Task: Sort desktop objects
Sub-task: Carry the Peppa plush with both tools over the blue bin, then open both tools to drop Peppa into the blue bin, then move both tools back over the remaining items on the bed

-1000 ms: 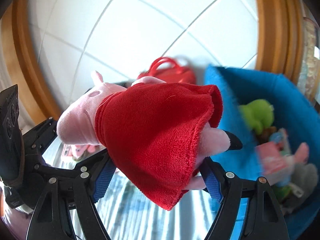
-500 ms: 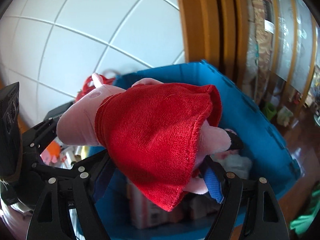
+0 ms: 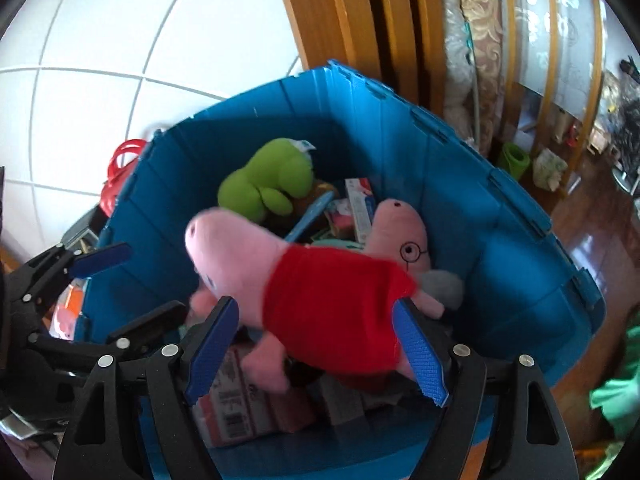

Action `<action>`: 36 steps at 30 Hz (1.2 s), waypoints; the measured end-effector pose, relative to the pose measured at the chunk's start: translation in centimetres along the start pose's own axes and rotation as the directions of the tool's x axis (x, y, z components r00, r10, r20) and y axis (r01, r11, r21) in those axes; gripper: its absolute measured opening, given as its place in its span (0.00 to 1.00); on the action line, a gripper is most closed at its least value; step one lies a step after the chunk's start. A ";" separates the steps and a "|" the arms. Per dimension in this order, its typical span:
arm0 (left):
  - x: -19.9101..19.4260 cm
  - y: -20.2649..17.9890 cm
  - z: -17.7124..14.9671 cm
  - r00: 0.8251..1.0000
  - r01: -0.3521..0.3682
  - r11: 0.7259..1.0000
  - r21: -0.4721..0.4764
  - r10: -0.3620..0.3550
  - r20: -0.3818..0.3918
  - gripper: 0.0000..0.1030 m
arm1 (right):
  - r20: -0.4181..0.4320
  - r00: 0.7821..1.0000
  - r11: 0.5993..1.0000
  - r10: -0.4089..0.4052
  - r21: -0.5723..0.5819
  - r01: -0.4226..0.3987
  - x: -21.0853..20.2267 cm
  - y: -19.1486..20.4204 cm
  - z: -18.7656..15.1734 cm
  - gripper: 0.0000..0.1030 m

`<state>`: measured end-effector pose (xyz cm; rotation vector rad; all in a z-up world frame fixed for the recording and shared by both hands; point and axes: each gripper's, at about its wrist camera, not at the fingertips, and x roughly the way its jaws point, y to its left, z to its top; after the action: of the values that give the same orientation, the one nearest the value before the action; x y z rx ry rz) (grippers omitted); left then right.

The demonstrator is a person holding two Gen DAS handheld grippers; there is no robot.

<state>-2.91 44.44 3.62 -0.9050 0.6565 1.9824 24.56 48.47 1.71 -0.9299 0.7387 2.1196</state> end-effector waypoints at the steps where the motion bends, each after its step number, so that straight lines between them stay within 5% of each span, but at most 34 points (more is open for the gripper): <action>1: 0.0 0.3 0.0 1.000 0.001 1.000 -0.007 -0.001 0.001 0.77 | -0.008 1.000 1.000 -0.015 0.002 0.015 0.2 0.0 -0.1 0.80; 14: -5.9 4.8 -3.3 0.988 -0.043 0.994 -0.097 0.057 0.147 0.77 | 0.160 0.976 0.979 -0.149 -0.117 0.169 -3.7 5.5 0.1 1.00; 24: -10.2 16.4 -14.3 0.969 -0.166 0.962 -0.217 0.200 0.145 0.79 | 0.229 0.971 0.969 0.065 -0.247 -0.007 -4.9 18.3 -1.7 1.00; 32: -11.7 26.3 -24.4 0.951 -0.252 0.913 -0.319 0.296 0.095 0.79 | 0.155 0.967 0.935 0.203 -0.325 -0.144 -1.0 29.7 -5.0 1.00; 36: -11.3 30.0 -29.3 0.950 -0.264 0.890 -0.370 0.307 0.060 0.79 | 0.091 0.973 0.926 0.210 -0.339 -0.168 2.2 34.1 -7.0 1.00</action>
<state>-13.78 2.76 -1.81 -0.9358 0.3801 2.4568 -0.25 24.00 3.34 -0.9140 0.4295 2.5008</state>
